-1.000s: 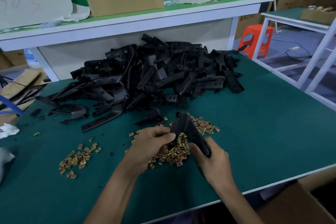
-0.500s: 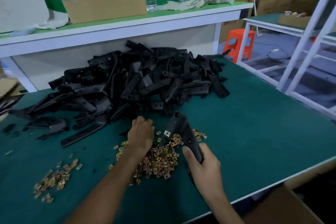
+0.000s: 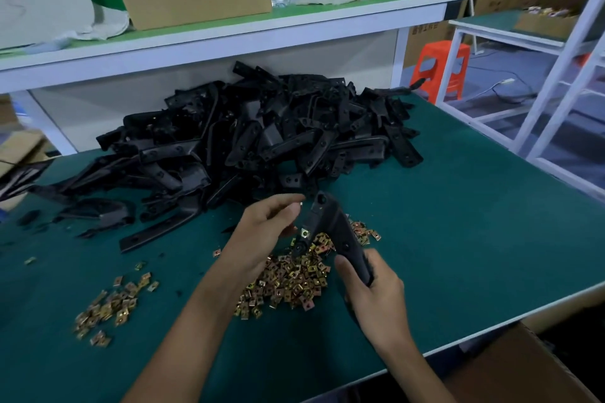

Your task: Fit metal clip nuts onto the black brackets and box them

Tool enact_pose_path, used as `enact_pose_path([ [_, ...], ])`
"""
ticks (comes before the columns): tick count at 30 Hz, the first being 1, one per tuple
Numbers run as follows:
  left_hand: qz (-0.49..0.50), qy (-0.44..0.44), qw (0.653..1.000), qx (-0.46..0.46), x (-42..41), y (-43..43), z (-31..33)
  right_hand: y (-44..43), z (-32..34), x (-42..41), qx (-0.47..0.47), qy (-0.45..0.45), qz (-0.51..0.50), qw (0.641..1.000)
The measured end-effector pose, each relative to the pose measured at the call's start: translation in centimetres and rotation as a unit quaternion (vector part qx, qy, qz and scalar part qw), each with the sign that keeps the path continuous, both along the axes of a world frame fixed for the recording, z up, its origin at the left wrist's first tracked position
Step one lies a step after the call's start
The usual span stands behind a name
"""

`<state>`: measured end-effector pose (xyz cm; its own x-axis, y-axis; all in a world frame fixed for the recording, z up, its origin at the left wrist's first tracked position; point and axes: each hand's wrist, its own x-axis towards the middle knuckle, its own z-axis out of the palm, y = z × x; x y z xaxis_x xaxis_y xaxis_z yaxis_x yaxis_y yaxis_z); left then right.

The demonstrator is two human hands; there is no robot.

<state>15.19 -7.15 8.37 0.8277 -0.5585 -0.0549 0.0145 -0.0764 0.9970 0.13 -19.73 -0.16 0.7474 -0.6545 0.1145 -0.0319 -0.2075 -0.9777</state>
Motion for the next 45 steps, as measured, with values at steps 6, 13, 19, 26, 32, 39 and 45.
enact_pose_path([
  [6, 0.011, 0.016, 1.000, -0.024, -0.2, 0.2, 0.6, 0.2, 0.2, 0.0, -0.002, 0.006, -0.003, 1.000],
  [13, 0.003, 0.002, 0.999, -0.037, -0.3, -0.1, 0.6, 0.2, 0.3, -0.1, -0.007, 0.009, 0.004, 1.000],
  [19, -0.018, 0.014, 0.999, -0.036, -0.2, -0.1, 0.9, 0.1, 0.1, 0.0, -0.016, 0.008, 0.010, 1.000],
  [26, -0.089, -0.053, 0.994, 0.035, 0.9, 0.7, 2.4, -0.2, -0.5, 0.1, -0.032, 0.006, 0.023, 0.999],
  [32, -0.140, -0.132, 0.972, 0.138, 1.2, 0.8, 4.2, -0.4, -0.5, 0.3, -0.061, 0.011, 0.039, 0.997],
  [39, -0.226, -0.199, 0.923, 0.239, 1.8, 2.0, 5.8, -0.6, -0.2, 0.4, -0.109, 0.036, 0.073, 0.991],
  [45, -0.219, -0.189, 0.927, 0.240, 1.9, 1.9, 6.3, -0.2, 0.2, 0.3, -0.127, 0.043, 0.068, 0.989],
])
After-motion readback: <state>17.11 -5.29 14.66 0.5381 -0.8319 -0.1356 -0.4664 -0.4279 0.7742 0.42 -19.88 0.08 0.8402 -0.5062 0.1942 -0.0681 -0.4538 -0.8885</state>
